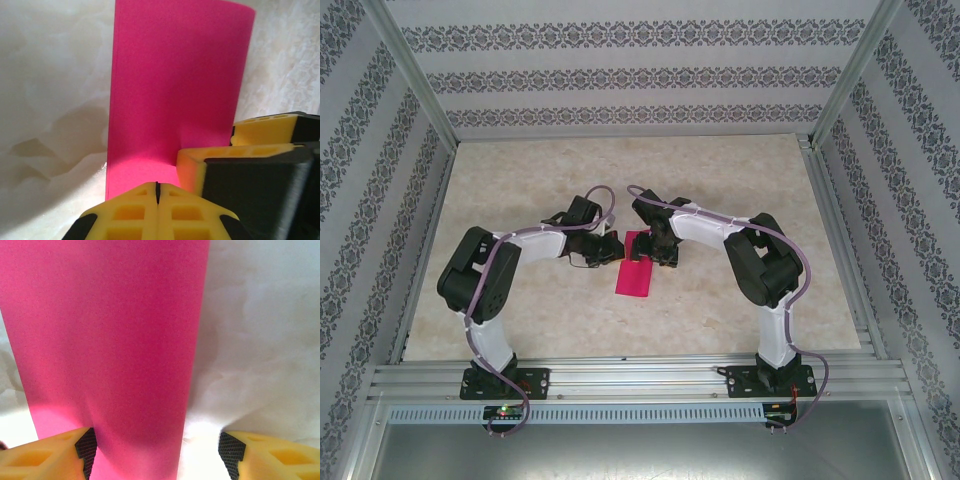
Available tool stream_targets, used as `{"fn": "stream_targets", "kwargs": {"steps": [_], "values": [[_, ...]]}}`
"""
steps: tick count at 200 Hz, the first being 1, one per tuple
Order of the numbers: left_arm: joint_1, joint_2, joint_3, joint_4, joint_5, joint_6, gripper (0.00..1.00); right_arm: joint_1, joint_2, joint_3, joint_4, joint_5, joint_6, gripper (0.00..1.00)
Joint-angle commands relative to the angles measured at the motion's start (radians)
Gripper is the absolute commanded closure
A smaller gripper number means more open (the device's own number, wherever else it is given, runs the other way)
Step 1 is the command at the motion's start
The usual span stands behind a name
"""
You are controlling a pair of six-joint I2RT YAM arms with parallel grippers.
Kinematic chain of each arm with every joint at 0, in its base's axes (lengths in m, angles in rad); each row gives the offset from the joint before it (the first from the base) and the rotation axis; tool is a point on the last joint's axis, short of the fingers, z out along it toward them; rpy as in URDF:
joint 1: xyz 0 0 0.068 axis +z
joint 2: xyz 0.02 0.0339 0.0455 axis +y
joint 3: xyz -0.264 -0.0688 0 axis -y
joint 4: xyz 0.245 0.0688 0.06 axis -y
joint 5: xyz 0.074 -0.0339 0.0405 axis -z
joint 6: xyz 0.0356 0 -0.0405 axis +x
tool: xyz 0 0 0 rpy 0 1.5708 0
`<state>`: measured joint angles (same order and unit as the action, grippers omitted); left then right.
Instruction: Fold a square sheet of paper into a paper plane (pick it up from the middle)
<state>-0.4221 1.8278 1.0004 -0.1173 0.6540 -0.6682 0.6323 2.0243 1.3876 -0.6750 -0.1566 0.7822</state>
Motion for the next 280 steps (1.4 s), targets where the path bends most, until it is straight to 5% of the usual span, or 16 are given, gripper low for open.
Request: {"fn": "stream_targets", "kwargs": {"steps": [1, 164, 225, 243, 280], "values": [[-0.019, 0.026, 0.043, 0.013, 0.013, -0.02, 1.0, -0.003, 0.116, -0.056, -0.046, 0.053, 0.002, 0.29], [-0.025, 0.117, 0.041, -0.039, -0.068, -0.012, 1.0, -0.009, 0.104, -0.029, -0.026, 0.03, -0.01, 0.27], [-0.025, 0.118, 0.032, -0.039, -0.065, -0.003, 1.0, -0.076, -0.212, -0.104, 0.195, 0.009, -0.007, 0.21], [-0.026, 0.117, 0.034, -0.038, -0.058, -0.001, 1.0, -0.098, -0.288, -0.208, 0.377, -0.103, 0.02, 0.28], [-0.028, 0.117, 0.036, -0.038, -0.052, -0.002, 1.0, -0.079, -0.266, -0.312, 0.586, -0.283, 0.109, 0.67]]}}
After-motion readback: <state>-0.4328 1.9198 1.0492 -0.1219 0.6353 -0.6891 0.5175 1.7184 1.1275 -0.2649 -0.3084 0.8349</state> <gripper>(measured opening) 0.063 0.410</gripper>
